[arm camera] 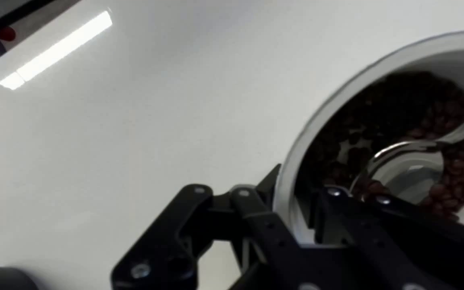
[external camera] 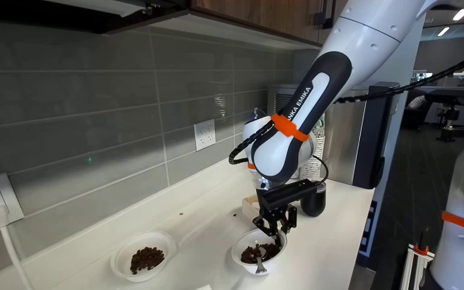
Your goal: Pull the bowl on the right closer to the edge
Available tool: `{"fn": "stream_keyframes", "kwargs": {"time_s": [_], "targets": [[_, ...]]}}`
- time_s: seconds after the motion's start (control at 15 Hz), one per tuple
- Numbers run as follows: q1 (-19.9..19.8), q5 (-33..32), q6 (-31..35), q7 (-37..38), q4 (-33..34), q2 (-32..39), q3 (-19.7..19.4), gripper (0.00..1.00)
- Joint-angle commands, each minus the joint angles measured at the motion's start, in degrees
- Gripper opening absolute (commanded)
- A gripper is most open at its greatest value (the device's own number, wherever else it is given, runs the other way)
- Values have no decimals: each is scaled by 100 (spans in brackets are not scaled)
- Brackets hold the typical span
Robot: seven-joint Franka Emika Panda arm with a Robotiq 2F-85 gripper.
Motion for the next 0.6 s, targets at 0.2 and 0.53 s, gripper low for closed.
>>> {"fn": "stream_keyframes", "kwargs": {"time_s": [0.2,0.53], "targets": [[-115,-195,-508,-81,-280,-45,107,68],[-107,-412,-666,-48,-206,-310,129,100]]}}
